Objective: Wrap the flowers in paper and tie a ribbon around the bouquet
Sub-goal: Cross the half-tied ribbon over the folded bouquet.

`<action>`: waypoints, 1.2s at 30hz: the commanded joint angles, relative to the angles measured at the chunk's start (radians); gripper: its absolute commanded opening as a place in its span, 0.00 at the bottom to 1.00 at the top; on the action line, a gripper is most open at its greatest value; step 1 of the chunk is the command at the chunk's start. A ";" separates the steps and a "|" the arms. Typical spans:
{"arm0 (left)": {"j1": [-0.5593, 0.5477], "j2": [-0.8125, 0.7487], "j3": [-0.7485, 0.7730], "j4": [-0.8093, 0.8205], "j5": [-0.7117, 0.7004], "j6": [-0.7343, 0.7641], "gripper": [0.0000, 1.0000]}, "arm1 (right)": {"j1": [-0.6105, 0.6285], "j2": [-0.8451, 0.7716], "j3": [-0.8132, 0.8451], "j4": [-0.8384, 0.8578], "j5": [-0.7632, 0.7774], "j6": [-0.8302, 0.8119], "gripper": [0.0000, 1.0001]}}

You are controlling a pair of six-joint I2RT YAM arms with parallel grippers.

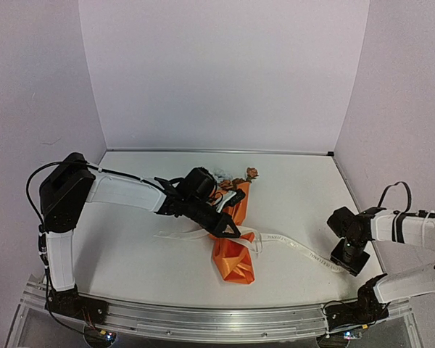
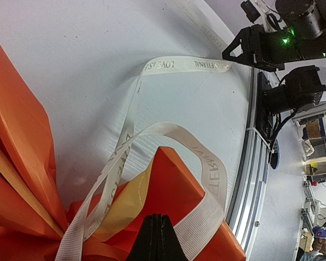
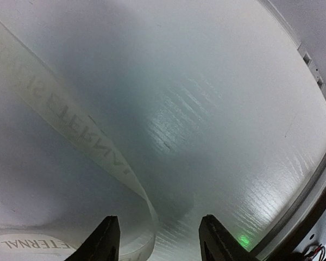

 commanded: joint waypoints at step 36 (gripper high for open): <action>0.182 -0.329 -0.252 0.417 0.053 -0.193 0.50 | 0.289 0.715 1.228 0.382 -0.794 -0.446 0.00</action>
